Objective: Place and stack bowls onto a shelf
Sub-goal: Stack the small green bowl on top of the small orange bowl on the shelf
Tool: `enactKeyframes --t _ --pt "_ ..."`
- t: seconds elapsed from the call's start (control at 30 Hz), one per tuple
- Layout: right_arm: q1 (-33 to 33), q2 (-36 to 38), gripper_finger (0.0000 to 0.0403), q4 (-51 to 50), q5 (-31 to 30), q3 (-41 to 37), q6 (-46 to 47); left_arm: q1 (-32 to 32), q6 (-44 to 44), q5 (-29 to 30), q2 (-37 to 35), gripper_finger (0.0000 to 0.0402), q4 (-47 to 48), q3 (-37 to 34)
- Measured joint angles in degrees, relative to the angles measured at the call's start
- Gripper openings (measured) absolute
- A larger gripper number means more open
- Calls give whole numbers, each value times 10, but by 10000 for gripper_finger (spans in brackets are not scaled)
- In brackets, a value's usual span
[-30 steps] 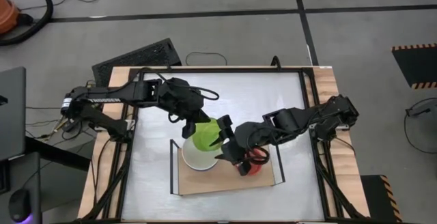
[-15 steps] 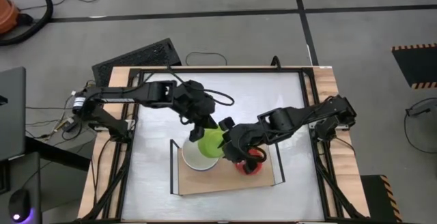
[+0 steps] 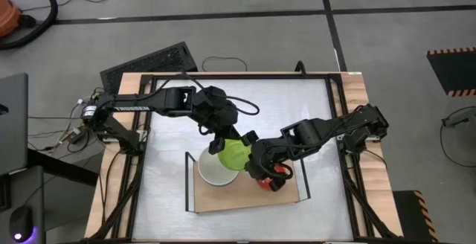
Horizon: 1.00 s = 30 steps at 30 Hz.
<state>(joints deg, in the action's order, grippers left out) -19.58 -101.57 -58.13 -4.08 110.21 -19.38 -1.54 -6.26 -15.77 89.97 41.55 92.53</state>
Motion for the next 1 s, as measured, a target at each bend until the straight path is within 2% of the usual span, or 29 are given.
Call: enactKeyframes --t 0.23,0.37,0.57,0.67,0.8,1.0 --pt "-3 0 23 9 -8 0 18 0 34 10 -3 15 -22 0" --pt "-3 0 23 4 -41 0 29 0 82 11 -21 57 -16 0" --pt "-1 3 23 -39 -78 0 89 0 102 14 -77 133 11 0" --pt "-2 6 23 -73 -89 0 134 0 88 44 -114 158 31 0" --pt "-23 18 23 -88 -93 -16 218 5 36 56 -171 168 53 0" --pt "-87 37 23 -47 -99 -118 336 48 18 56 -260 169 59 0"
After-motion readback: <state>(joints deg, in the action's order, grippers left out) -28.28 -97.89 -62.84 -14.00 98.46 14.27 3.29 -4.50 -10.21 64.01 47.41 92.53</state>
